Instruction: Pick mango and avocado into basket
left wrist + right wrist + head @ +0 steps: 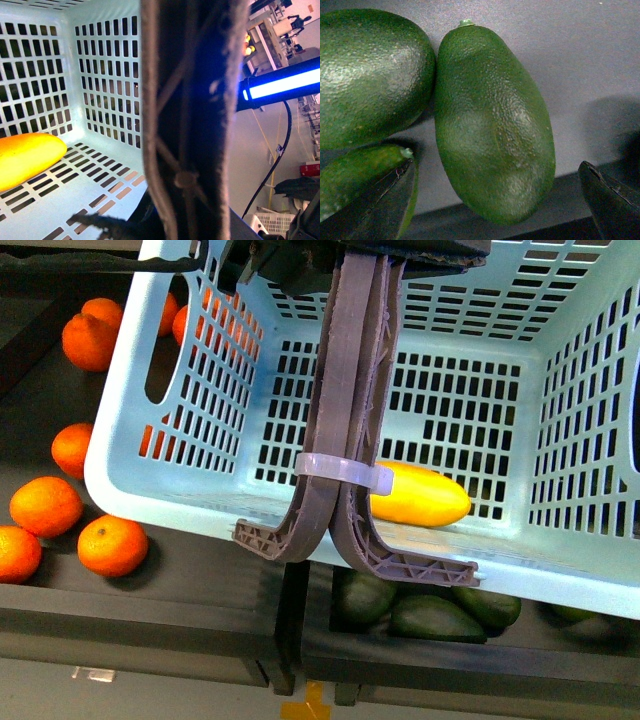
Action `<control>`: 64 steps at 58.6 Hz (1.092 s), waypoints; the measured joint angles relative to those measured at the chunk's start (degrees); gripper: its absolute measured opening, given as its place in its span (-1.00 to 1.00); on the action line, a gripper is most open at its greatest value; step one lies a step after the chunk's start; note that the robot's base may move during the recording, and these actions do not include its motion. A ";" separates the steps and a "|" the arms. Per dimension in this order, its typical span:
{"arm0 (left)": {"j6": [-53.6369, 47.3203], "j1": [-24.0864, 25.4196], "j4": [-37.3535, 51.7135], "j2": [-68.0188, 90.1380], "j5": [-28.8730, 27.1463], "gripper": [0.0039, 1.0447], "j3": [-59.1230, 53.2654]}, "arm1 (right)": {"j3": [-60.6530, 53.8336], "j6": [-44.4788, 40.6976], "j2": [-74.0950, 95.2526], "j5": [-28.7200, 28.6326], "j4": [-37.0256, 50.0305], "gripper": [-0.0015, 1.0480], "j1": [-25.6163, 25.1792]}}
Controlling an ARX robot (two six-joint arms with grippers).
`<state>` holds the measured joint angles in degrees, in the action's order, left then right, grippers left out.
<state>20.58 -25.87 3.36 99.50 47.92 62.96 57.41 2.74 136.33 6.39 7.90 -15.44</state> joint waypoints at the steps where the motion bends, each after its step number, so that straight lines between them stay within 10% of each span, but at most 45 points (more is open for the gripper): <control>1: 0.00 0.00 0.00 0.00 -0.02 -0.90 0.00 | 0.28 0.02 0.48 -0.02 0.22 0.83 0.00; 16: 0.02 0.00 0.00 0.00 0.02 -0.90 0.00 | 2.56 0.33 4.74 0.00 1.51 0.83 0.15; 35: 0.04 0.00 0.00 0.00 0.09 -0.90 0.00 | 1.64 2.99 2.62 0.26 1.66 0.03 -0.52; 64: 0.02 0.00 0.00 0.00 0.07 -0.90 0.00 | -5.03 8.07 -25.97 -4.02 -2.64 -0.01 -6.25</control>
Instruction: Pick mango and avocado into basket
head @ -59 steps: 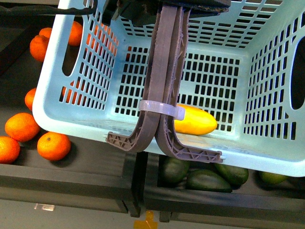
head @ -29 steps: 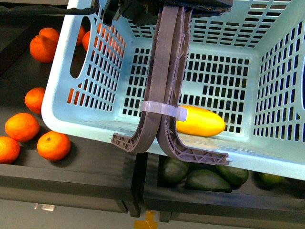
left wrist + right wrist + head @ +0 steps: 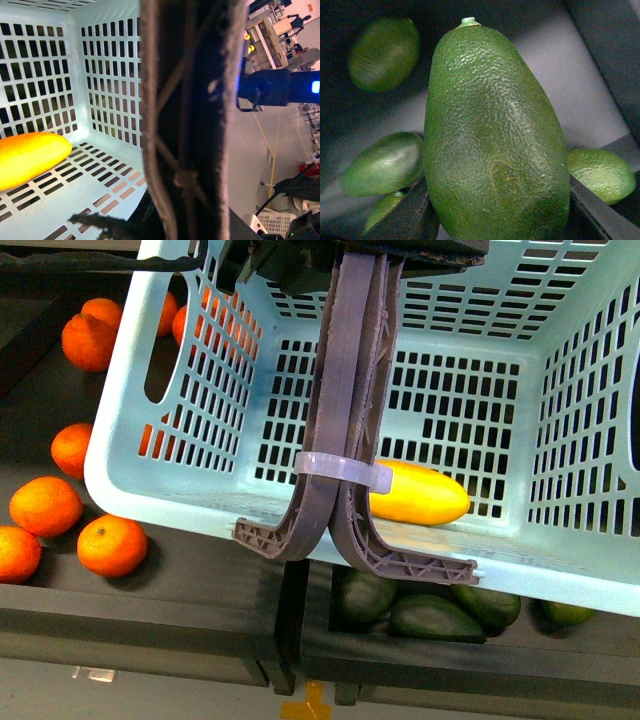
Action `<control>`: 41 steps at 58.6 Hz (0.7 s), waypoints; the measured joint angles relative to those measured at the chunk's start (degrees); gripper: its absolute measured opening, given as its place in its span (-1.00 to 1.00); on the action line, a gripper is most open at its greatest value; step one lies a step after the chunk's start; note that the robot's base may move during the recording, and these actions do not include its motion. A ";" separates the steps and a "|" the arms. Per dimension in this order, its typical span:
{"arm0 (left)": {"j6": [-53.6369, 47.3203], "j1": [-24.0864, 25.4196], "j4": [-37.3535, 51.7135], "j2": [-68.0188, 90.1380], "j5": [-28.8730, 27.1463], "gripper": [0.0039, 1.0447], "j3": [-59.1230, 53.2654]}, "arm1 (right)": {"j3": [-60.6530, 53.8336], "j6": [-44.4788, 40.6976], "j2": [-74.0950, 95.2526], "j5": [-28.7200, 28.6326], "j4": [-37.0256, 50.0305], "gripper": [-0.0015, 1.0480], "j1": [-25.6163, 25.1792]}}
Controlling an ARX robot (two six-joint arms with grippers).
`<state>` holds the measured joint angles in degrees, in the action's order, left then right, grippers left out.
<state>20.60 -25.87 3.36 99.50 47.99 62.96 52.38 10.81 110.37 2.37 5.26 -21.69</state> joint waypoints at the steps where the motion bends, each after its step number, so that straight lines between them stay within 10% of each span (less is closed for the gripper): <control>1: 0.00 0.00 0.00 0.00 0.00 -0.90 0.00 | -0.09 0.33 -1.14 -0.35 -0.28 -0.01 0.07; 22: 0.00 0.00 0.00 0.00 -0.02 -0.90 0.00 | 1.70 8.07 -33.33 -5.31 -11.15 -0.01 9.29; 41: 0.02 0.00 0.00 0.00 -0.02 -0.90 0.00 | 0.72 19.28 -38.60 -0.52 -16.33 -0.02 34.62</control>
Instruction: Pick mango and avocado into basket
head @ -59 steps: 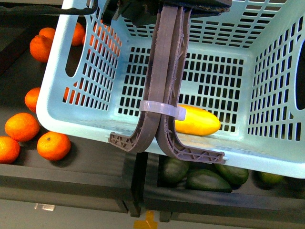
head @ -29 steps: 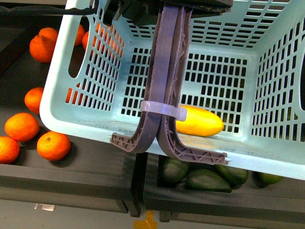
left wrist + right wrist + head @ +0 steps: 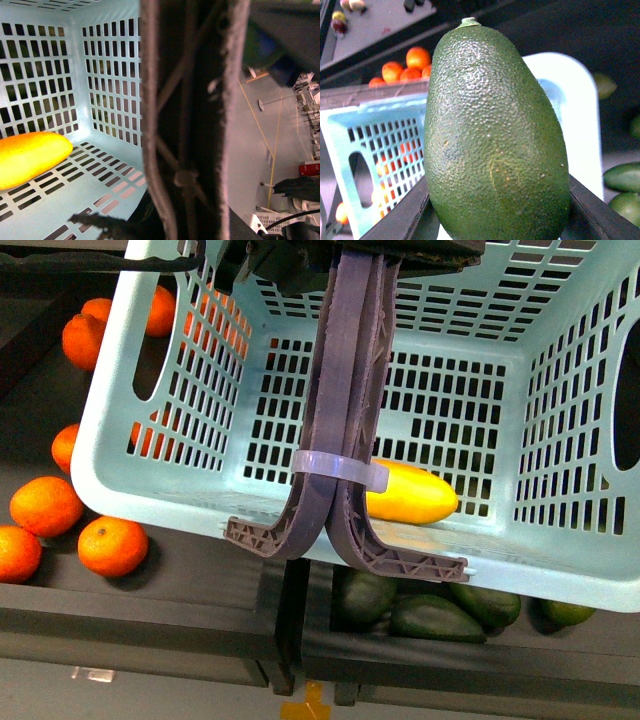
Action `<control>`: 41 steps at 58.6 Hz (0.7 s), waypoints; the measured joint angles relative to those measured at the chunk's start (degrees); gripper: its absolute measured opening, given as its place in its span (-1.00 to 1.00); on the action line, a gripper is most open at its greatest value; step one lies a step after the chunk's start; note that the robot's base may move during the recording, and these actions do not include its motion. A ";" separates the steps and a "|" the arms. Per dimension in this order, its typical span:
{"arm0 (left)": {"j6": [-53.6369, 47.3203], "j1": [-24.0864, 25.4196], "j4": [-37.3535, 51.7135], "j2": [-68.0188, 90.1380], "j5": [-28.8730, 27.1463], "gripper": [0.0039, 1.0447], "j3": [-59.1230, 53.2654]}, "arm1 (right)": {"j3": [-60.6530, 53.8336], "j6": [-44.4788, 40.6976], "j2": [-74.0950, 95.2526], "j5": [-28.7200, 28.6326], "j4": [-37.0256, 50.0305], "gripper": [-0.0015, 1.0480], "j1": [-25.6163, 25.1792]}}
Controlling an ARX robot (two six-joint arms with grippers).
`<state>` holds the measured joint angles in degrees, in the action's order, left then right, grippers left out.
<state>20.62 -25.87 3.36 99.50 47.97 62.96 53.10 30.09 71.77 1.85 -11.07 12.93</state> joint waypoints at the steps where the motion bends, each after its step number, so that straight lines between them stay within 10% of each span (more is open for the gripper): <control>1: 0.00 0.00 0.00 0.00 0.00 -0.90 0.00 | -0.39 0.35 0.52 0.57 0.17 -0.02 1.25; 17: 0.00 0.00 0.00 0.00 -0.07 -0.90 0.00 | -4.33 3.61 6.56 7.32 2.62 -0.02 8.02; 34: -0.11 0.00 0.00 0.00 -0.22 -0.90 0.00 | -6.32 3.37 7.17 9.49 10.67 0.85 8.26; 41: 0.50 -0.02 -0.02 0.02 -0.13 -0.90 0.00 | -6.71 -1.03 4.09 15.37 12.87 0.83 8.26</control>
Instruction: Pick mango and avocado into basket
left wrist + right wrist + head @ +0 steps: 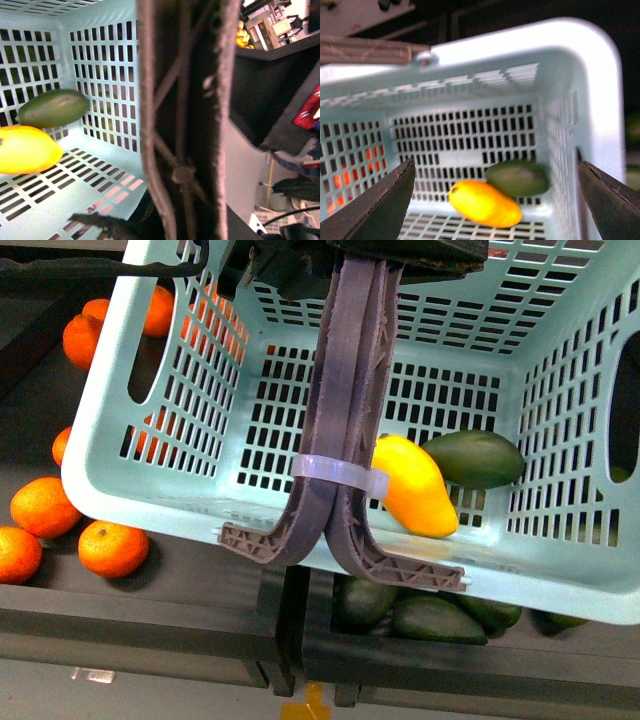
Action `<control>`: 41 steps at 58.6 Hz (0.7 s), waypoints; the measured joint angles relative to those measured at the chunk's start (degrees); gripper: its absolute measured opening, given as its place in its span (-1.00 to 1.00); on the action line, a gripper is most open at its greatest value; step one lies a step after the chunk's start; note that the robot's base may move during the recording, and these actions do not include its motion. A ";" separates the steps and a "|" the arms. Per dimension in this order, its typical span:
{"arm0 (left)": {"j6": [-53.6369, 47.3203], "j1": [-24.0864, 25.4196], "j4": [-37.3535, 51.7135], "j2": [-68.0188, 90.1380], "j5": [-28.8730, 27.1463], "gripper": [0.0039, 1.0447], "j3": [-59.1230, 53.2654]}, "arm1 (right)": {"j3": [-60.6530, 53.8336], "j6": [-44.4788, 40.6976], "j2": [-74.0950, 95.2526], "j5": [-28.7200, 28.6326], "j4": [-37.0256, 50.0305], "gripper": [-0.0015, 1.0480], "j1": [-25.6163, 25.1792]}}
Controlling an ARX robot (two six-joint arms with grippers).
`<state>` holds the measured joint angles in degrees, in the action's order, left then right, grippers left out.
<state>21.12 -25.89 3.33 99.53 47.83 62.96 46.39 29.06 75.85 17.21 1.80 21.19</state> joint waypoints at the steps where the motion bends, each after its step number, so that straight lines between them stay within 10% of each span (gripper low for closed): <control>1: -0.02 0.00 0.00 0.00 -0.11 -0.90 0.00 | -0.04 -0.72 -0.46 0.81 0.28 0.83 0.04; 25: -0.35 0.02 0.00 0.00 0.00 -0.90 0.00 | -7.54 -9.70 -24.59 24.70 -12.61 0.83 15.72; 33: -0.33 0.02 0.00 0.00 0.20 -0.90 0.00 | -20.87 -21.51 -32.81 15.61 12.22 0.39 12.98; 41: -0.42 0.09 0.00 0.00 -0.04 -0.90 0.00 | -28.81 -26.80 -40.41 8.81 15.93 -0.11 5.73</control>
<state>20.71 -25.80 3.33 99.53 47.79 62.96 17.58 2.26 35.44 26.02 17.74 26.92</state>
